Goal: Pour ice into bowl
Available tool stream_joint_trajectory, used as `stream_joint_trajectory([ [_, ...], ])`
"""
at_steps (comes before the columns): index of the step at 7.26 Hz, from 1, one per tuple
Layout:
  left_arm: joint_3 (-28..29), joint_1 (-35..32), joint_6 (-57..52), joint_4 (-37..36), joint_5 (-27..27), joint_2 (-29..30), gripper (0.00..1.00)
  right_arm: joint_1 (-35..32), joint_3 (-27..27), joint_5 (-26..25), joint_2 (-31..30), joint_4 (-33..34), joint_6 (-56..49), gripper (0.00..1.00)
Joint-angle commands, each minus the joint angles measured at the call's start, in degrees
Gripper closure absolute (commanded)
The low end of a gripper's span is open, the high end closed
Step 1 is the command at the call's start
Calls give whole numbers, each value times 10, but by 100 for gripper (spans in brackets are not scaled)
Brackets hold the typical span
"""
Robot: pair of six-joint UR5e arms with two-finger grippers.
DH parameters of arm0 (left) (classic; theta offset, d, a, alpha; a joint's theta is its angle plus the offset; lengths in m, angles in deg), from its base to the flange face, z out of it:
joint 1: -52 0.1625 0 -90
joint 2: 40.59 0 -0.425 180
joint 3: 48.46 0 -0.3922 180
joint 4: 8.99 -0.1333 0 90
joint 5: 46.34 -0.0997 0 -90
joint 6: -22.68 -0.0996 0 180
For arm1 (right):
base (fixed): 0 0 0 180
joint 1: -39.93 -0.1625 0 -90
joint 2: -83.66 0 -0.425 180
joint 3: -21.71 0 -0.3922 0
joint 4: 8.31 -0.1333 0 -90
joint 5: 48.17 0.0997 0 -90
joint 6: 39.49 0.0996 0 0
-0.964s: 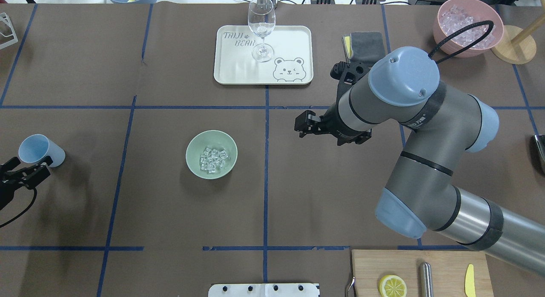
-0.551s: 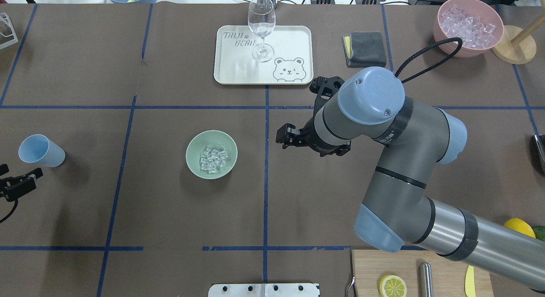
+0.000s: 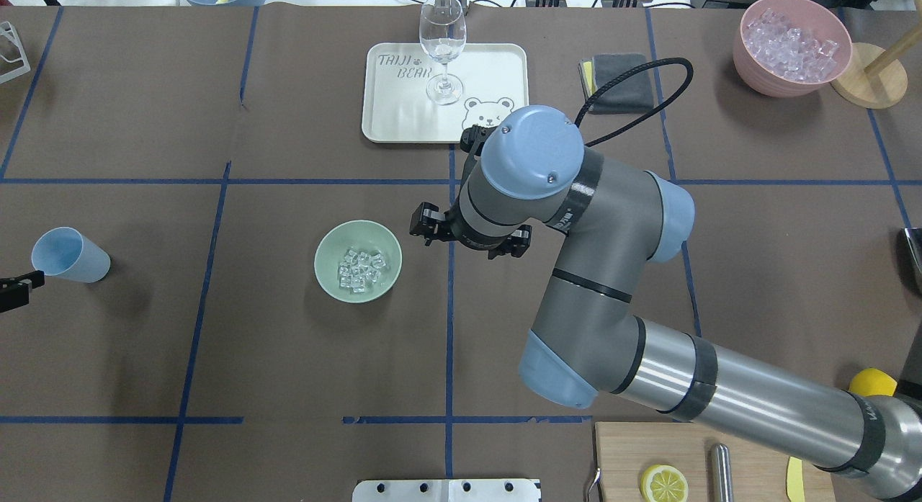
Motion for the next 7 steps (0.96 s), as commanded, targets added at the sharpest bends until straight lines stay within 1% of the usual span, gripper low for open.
stream_joint_trajectory([
  [1, -29, -59, -72, -140, 34, 51, 0, 10, 61, -31, 50, 0, 5, 0],
  [2, -29, -61, -81, -181, 34, 76, 0, 14, 106, -37, 85, -1, 7, 0],
  [3, -30, -64, -108, -185, 34, 77, 0, 25, 135, -50, 96, -21, 8, 0],
  [4, -29, -77, -139, -197, 43, 77, 0, 36, 178, -60, 95, -76, 9, 0],
  [5, -29, -108, -172, -219, 66, 86, 0, 48, 201, -61, 96, -95, 10, 0],
  [6, -26, -152, -207, -227, 117, 94, 0, 55, 204, -67, 95, -96, 10, 1],
  [7, -24, -186, -228, -232, 152, 98, 0, 58, 204, -67, 95, -96, 12, 4],
])
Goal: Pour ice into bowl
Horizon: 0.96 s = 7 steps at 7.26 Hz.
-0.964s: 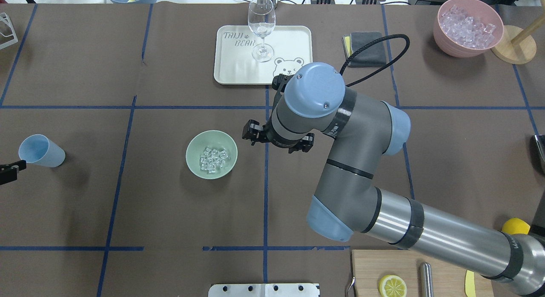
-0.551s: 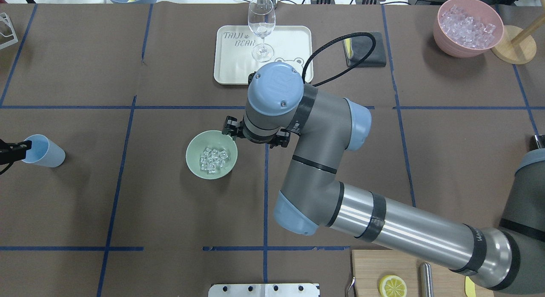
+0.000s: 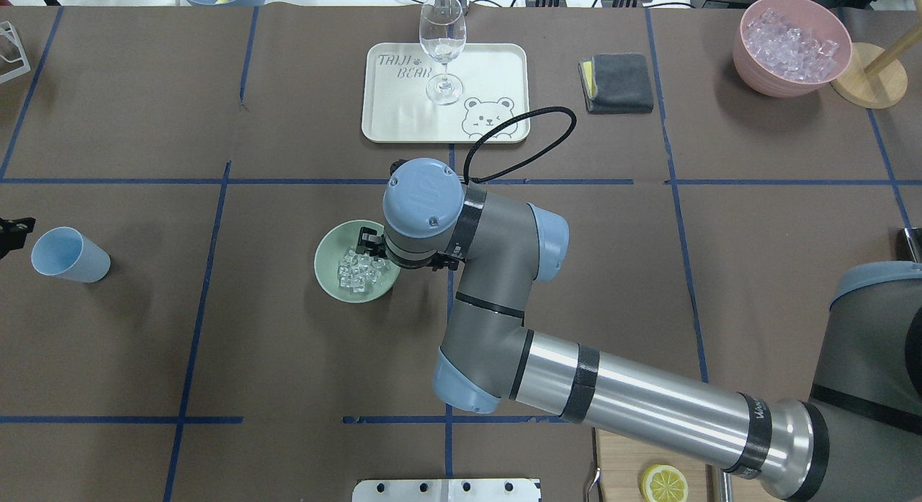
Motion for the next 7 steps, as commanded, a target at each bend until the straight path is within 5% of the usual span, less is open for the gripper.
stream_joint_trajectory([
  [1, 2, -64, -45, -36, 58, 28, 0, 6, 5, -2, 1, -6, 22, 51],
  [2, 3, -64, -45, -54, 58, 42, 0, 6, 5, -1, 0, -7, 20, 98],
  [4, 35, -67, -45, -58, 63, 56, 0, 6, 3, 2, 0, -6, 16, 100],
  [7, 46, -125, -129, -201, 144, 121, 0, -9, -42, 30, -2, -6, 9, 100],
])
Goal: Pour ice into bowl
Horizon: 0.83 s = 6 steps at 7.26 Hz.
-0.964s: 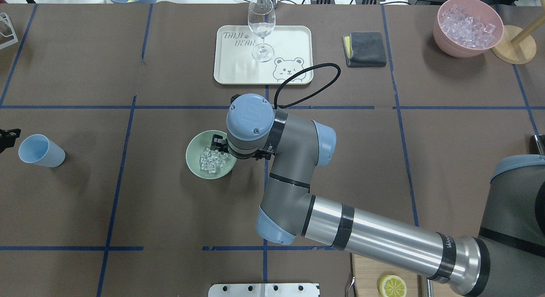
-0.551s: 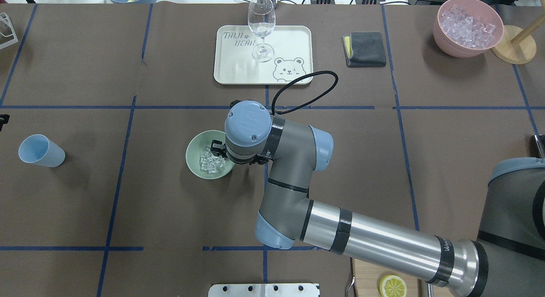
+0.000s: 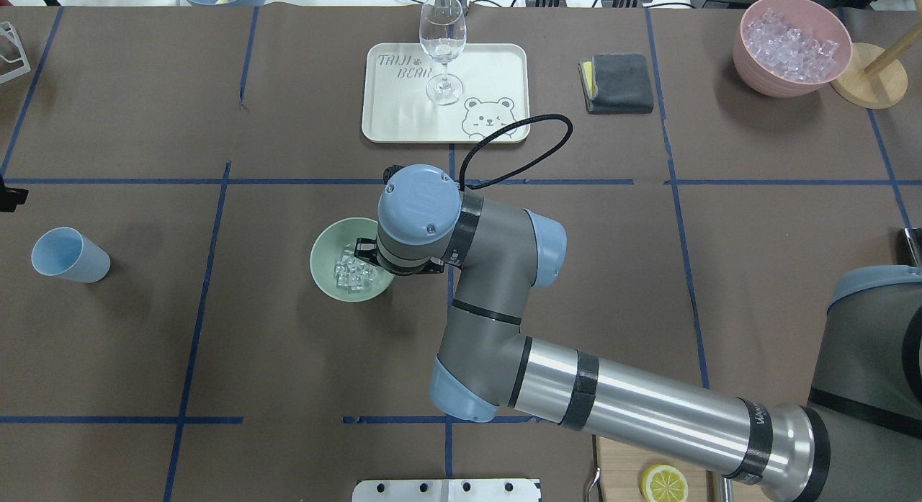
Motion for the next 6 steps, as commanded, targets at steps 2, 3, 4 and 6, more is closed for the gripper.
stream_joint_trajectory([
  [2, 24, -98, -162, -166, 88, 69, 0, -75, -140, 85, -86, 8, -3, 100],
  [3, 52, -139, -201, -197, 146, 86, 0, -109, -210, 102, -159, 8, -21, 100],
  [4, 74, -175, -207, -199, 210, 83, 0, -151, -264, 124, -220, 9, -72, 100],
  [6, 91, -208, -208, -194, 273, 49, 0, -250, -310, 188, -327, 15, -199, 100],
])
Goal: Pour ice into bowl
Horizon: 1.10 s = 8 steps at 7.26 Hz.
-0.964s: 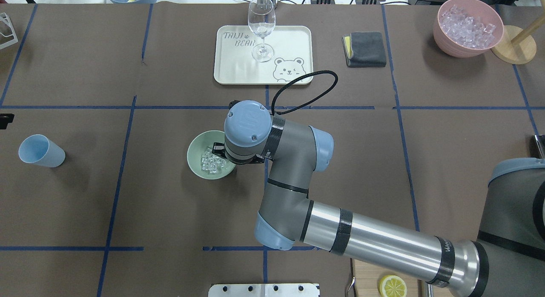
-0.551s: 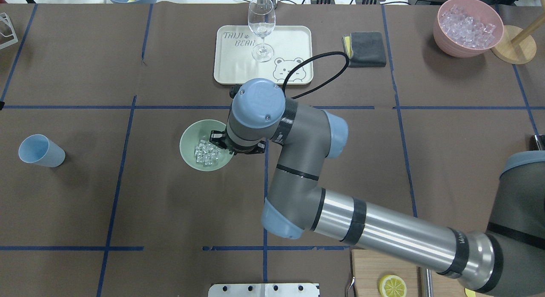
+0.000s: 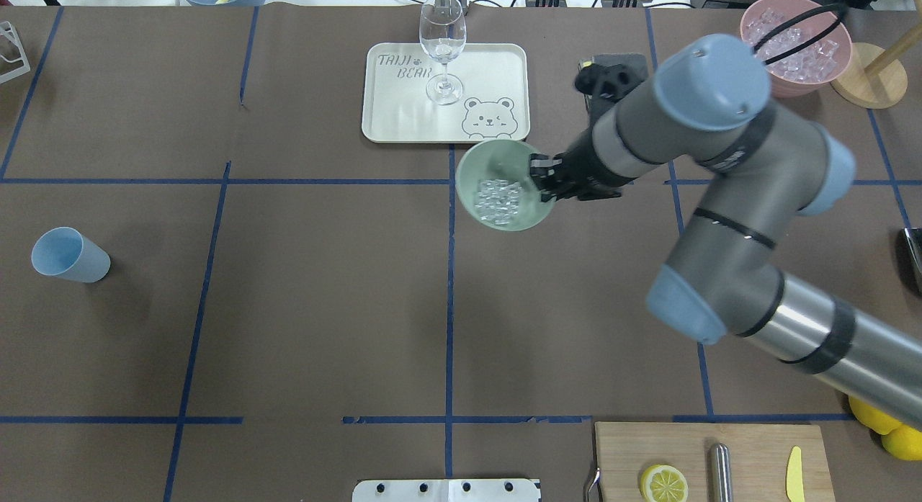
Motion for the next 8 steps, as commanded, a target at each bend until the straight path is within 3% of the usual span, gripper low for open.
stream_joint_trajectory([
  [1, 6, -19, -2, -2, 31, -24, 0, -114, -38, 83, -119, 0, -155, 100],
  [4, 11, -25, -2, -2, 27, -25, 0, -164, -33, 92, -260, -11, -318, 100],
  [5, 10, -25, -2, -1, 27, -25, 0, -165, -29, 90, -295, -29, -324, 100],
  [8, 12, -25, -2, 1, 27, -25, 0, -167, 53, 87, -335, -139, -323, 100],
])
